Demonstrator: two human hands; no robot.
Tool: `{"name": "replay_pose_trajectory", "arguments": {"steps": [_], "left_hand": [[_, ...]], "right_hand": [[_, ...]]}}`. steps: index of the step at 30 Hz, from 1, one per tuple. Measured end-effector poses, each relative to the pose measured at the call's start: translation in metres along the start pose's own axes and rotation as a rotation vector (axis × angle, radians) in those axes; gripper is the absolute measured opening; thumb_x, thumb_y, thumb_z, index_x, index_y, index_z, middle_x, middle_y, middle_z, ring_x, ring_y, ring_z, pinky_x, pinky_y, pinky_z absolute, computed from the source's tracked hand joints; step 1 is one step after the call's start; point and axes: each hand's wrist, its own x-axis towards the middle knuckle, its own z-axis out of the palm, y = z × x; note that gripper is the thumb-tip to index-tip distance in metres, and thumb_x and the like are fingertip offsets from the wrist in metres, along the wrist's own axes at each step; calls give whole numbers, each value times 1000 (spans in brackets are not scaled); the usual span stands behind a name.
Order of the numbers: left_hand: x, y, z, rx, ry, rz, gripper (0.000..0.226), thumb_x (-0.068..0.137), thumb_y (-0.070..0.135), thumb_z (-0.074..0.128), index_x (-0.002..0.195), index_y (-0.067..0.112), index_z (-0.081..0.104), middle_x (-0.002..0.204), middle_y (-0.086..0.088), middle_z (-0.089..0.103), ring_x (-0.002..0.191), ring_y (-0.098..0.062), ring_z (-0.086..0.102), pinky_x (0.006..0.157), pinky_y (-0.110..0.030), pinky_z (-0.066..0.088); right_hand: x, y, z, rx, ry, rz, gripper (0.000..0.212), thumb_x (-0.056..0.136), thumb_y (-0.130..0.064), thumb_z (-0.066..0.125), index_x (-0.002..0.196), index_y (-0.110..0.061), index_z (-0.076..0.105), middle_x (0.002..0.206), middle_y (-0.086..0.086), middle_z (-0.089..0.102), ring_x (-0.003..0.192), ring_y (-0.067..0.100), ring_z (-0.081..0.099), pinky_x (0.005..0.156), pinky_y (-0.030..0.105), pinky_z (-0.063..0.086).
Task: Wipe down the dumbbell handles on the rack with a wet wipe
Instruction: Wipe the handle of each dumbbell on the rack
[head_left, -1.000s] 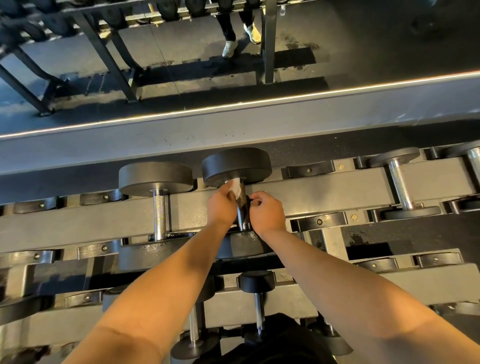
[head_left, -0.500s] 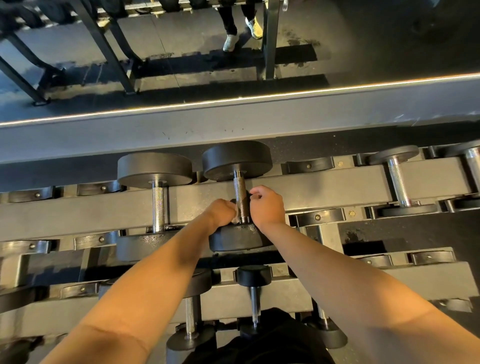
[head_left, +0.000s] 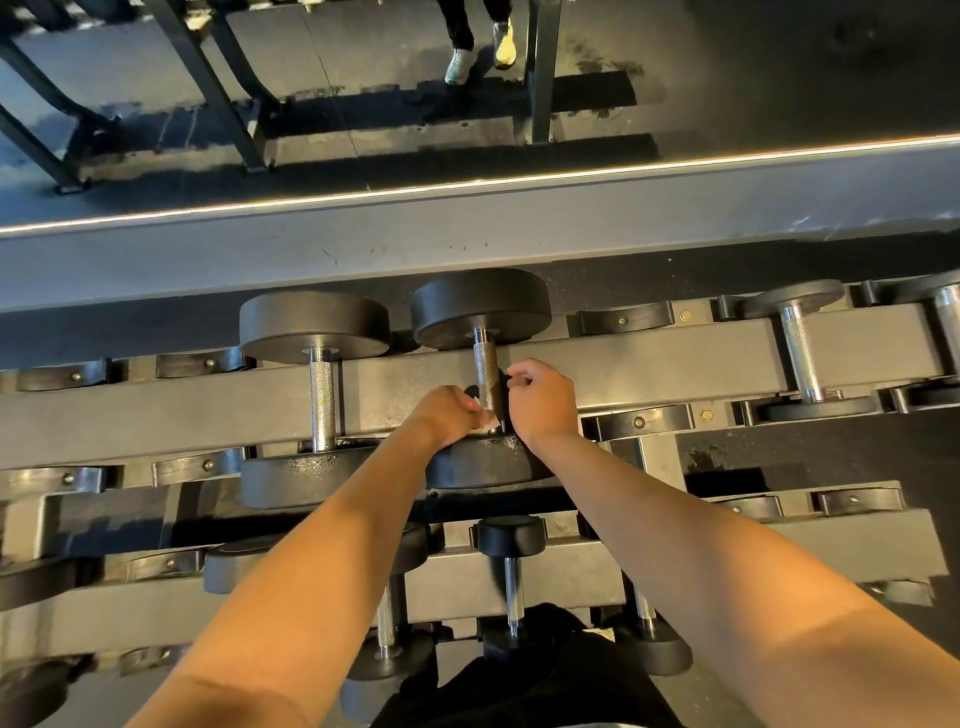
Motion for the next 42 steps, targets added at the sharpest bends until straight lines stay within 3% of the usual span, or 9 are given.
{"name": "replay_pose_trajectory", "arguments": {"steps": [7, 13, 17, 22, 25, 28, 32, 37, 42], "left_hand": [[9, 10, 6, 94, 15, -74, 33, 80, 36, 81, 99, 12, 69, 92, -5, 67, 79, -15, 57, 76, -30, 44], [7, 19, 7, 110, -36, -103, 43, 85, 34, 78, 114, 4, 66, 107, -13, 68, 101, -25, 63, 95, -36, 50], [0, 19, 8, 87, 89, -118, 24, 83, 30, 79, 92, 11, 69, 94, -7, 69, 88, -21, 63, 81, -33, 50], [-12, 13, 13, -80, 246, -63, 19, 82, 27, 81, 80, 18, 65, 102, -6, 72, 101, -24, 65, 93, -33, 48], [-22, 15, 26, -233, 334, 11, 18, 86, 25, 80, 84, 23, 62, 101, 2, 70, 96, -16, 64, 86, -27, 46], [-27, 17, 34, -396, 347, 118, 14, 93, 18, 70, 91, 26, 59, 98, 0, 69, 93, -19, 66, 93, -40, 54], [-30, 25, 33, -289, 369, 199, 16, 98, 14, 60, 108, 25, 55, 97, 7, 64, 91, -12, 62, 85, -32, 53], [-30, 22, 36, -393, 349, 289, 40, 94, -5, 53, 125, 20, 49, 111, -11, 67, 91, -22, 65, 71, -32, 54], [-33, 26, 37, -445, 550, 72, 43, 98, 7, 49, 128, 38, 51, 98, 7, 66, 75, -15, 63, 62, -31, 50]], "right_hand": [[1, 0, 1, -13, 0, -6, 24, 100, -12, 53, 115, -18, 70, 110, 0, 69, 97, 15, 64, 76, 22, 52], [2, 0, 0, -28, -33, -17, 22, 99, -12, 52, 107, -21, 71, 102, -3, 67, 87, 12, 62, 70, 22, 52], [1, 2, -1, -9, -48, -22, 21, 100, -14, 53, 108, -21, 70, 104, -3, 67, 90, 13, 63, 65, 18, 47], [-2, -1, -5, 32, -64, -35, 19, 99, -14, 53, 103, -22, 70, 103, -2, 67, 91, 16, 63, 72, 27, 54], [-6, 0, -9, 62, -84, -67, 17, 99, -15, 53, 105, -24, 67, 101, -5, 66, 91, 14, 62, 72, 26, 53], [-10, 0, -17, 101, -155, -88, 13, 101, -20, 54, 112, -23, 59, 96, -12, 60, 88, 11, 62, 64, 17, 43], [-5, -6, -23, 256, -281, -63, 19, 99, -30, 61, 115, -24, 54, 97, -11, 58, 86, 3, 57, 66, 19, 44], [16, -19, -22, 169, -431, -42, 24, 97, -8, 58, 116, -21, 62, 99, -12, 57, 91, 7, 56, 73, 23, 48], [33, -17, -12, 67, -137, -187, 28, 96, -3, 54, 114, -18, 71, 113, 0, 62, 101, 10, 58, 75, 5, 39]]}}
